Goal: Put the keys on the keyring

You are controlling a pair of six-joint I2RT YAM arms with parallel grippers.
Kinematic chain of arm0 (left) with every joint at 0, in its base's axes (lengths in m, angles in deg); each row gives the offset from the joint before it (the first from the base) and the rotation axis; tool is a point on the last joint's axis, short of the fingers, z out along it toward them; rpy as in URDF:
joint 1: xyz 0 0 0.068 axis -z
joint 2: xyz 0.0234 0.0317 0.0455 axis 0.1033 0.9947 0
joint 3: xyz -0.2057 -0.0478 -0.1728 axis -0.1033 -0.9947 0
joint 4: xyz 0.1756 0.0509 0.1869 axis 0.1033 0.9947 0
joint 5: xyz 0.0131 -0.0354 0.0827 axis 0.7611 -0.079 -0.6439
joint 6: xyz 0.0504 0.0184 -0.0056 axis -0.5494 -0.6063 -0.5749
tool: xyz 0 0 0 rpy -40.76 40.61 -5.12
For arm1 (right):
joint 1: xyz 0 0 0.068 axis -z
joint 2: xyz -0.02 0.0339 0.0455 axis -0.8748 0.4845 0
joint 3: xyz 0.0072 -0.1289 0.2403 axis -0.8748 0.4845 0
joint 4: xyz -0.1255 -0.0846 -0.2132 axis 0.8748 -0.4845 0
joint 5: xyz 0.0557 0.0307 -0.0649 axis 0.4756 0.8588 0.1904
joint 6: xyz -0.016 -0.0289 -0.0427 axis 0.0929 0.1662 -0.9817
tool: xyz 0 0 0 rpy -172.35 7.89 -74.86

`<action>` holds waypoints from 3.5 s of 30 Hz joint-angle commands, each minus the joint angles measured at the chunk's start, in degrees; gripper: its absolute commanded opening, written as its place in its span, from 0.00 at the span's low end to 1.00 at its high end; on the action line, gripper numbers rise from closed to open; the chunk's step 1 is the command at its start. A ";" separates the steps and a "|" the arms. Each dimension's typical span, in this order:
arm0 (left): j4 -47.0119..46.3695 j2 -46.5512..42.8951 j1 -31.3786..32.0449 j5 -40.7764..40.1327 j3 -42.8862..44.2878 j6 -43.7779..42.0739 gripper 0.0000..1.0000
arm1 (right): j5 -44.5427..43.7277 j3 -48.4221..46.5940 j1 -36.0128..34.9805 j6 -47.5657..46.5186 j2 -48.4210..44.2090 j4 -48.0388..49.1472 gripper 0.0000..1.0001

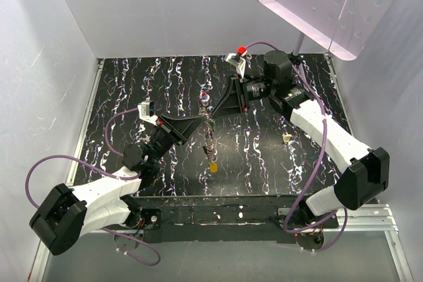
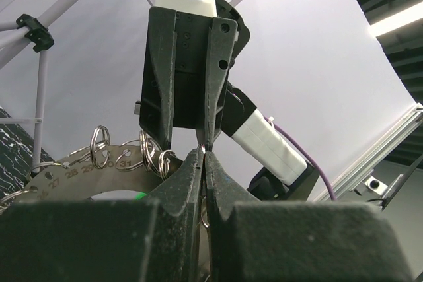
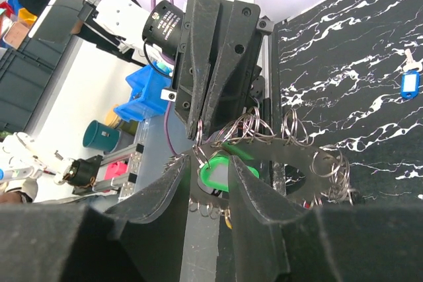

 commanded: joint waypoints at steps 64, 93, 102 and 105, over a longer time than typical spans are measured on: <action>2.13 -8.15 0.40 18.03 5.25 -16.78 0.00 | 4.72 6.76 0.56 5.34 -6.12 6.36 0.31; 89.15 8.70 -31.67 22.27 41.27 -39.10 0.00 | -20.84 14.14 8.39 -43.26 -22.90 -36.98 0.67; 92.67 34.26 -38.09 15.57 60.07 -44.73 0.00 | -24.28 18.36 9.35 -42.04 -27.74 -34.07 0.68; 100.65 44.98 -38.62 14.79 73.84 -46.84 0.00 | -24.46 18.81 9.79 -41.42 -28.88 -33.19 0.68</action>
